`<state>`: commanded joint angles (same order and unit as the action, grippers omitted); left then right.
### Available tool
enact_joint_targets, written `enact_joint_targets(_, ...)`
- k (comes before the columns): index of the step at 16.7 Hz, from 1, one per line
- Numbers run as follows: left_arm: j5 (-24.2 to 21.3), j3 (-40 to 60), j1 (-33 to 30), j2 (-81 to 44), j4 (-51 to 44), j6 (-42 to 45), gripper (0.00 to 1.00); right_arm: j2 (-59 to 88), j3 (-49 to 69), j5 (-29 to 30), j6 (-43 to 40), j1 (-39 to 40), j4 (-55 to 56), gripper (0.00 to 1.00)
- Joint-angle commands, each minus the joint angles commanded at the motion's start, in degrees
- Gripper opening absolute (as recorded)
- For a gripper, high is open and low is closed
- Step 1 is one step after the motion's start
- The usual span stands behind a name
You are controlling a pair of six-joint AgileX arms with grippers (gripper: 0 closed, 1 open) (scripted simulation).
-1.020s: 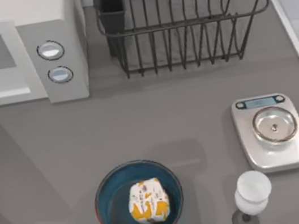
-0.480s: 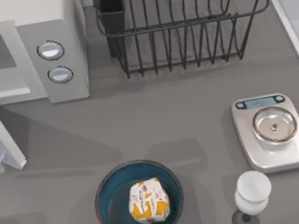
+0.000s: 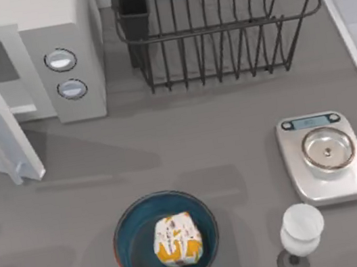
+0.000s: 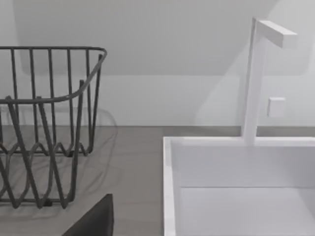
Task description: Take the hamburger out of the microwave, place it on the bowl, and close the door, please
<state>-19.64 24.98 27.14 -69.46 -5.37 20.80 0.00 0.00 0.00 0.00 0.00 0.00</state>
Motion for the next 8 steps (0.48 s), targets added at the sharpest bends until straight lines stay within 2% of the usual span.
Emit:
enact_joint_targets(5,9.7,-3.5,-15.5,5.8,0.6,-11.1,0.00,0.0,0.0,0.0,0.0,0.0,0.0,1.00)
enact_joint_targets(8,14.4,-5.3,-21.9,8.7,0.9,-16.3,0.00,0.0,0.0,0.0,0.0,0.0,0.0,1.00)
